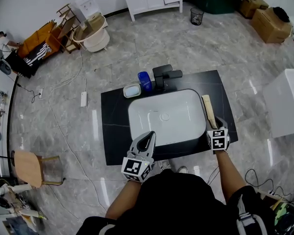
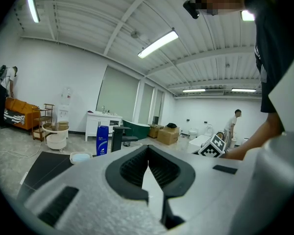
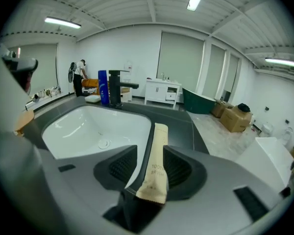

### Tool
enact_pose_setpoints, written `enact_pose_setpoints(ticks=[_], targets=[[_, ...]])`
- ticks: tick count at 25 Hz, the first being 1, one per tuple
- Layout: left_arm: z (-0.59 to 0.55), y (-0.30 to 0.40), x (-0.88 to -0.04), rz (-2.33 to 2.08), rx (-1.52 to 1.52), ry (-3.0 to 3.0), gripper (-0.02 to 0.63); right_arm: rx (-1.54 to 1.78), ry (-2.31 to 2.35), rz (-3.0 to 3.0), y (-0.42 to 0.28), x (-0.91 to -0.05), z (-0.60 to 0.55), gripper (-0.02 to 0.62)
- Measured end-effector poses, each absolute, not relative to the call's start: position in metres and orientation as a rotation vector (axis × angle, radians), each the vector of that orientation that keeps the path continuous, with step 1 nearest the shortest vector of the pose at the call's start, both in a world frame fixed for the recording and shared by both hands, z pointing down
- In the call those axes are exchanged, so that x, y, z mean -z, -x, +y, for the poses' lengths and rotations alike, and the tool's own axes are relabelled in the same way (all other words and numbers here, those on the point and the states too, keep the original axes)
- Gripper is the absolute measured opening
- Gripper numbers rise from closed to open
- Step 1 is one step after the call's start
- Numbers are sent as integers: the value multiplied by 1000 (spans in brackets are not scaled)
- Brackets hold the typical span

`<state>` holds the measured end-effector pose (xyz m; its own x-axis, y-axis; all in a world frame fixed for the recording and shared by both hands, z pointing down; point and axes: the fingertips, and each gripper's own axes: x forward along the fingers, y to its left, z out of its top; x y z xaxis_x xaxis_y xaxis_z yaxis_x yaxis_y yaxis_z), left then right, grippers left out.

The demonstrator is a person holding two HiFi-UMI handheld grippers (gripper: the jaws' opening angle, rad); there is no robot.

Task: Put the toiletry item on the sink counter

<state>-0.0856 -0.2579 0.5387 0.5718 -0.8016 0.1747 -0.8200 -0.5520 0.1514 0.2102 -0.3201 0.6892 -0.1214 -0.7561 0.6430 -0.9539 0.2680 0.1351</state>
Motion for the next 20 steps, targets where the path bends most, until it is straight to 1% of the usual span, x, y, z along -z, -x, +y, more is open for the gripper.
enact_pose_setpoints(ticks=[13,16,19,20], targets=[[-268,91,-522,-1280,-79,-2659,9,-239,-1613,-2212,-126,-552,-328,155],[-274,87,-518,-1278,-63,-2654,9,-211,-1614,-2263,-117,-537,-329,131],[-277,77,-515,-1264,-69,-2678,9,-187,-1620,-2313,-114,-523,-331,90],[-280,75,-513,-1267,-76,-2685,9,-174,-1622,-2327,-114,-518,-333,65]])
